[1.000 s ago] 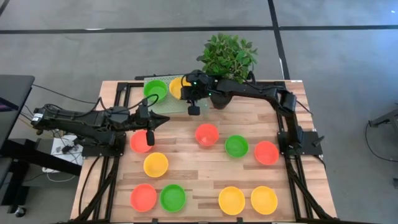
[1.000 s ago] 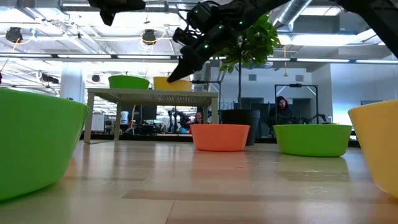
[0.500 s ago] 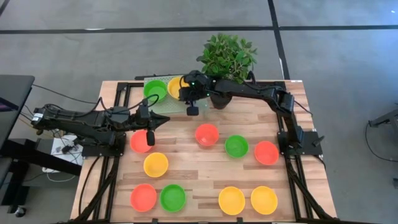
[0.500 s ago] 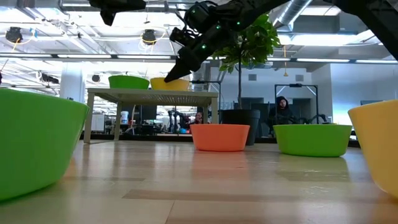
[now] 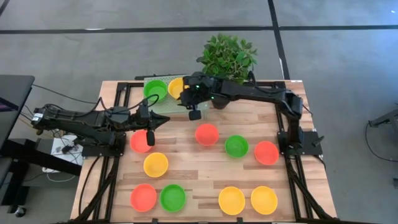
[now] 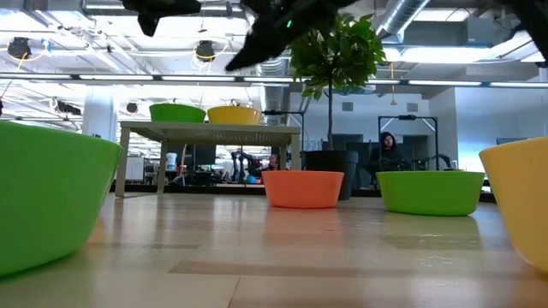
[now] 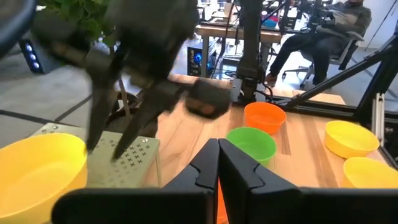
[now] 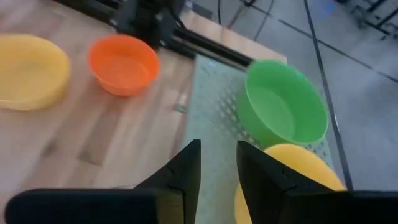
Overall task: Pick & Place Mini bowls
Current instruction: Put the orange bowl on the shelf
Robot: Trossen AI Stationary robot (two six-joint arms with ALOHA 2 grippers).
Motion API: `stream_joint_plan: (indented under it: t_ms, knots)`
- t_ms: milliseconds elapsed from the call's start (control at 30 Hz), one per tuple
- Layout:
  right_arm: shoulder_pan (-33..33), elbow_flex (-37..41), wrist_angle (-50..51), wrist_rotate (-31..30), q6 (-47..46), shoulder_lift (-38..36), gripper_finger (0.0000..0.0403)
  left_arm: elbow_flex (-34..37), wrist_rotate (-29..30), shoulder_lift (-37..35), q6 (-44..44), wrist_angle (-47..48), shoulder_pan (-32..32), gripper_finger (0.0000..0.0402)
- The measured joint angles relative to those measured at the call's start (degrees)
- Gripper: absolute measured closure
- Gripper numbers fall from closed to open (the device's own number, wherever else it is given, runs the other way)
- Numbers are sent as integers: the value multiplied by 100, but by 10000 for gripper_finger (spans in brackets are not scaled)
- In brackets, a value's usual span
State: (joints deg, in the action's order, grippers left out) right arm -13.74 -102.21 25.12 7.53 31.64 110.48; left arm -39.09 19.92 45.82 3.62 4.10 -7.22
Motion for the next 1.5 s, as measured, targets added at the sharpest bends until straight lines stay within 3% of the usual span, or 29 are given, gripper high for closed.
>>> stream_joint_plan:
  t_ms: [233, 433, 633, 967, 1233, 1500]
  knots:
    - [722, 0, 1321, -238, -90, -1095, 299, 0, -2, 2, 158, 15, -2, 390]
    - [1491, 6, 2752, -663, -798, -1973, 301, 0, -4, 4, 158, 15, -97, 394]
    - [2046, 1104, 3297, -664, -2001, -2688, 316, 0, -11, 4, 158, 15, -265, 391]
    - [2859, 3733, 3003, -1045, -5744, -3854, 326, 0, -4, 4, 160, -9, -315, 394]
    - [3972, 4404, 4070, -1011, -9403, -3764, 325, 0, -2, 6, 160, -31, -315, 390]
    - [4657, 4986, 4048, -901, -11436, -3276, 325, 0, -2, 5, 162, -73, -315, 394]
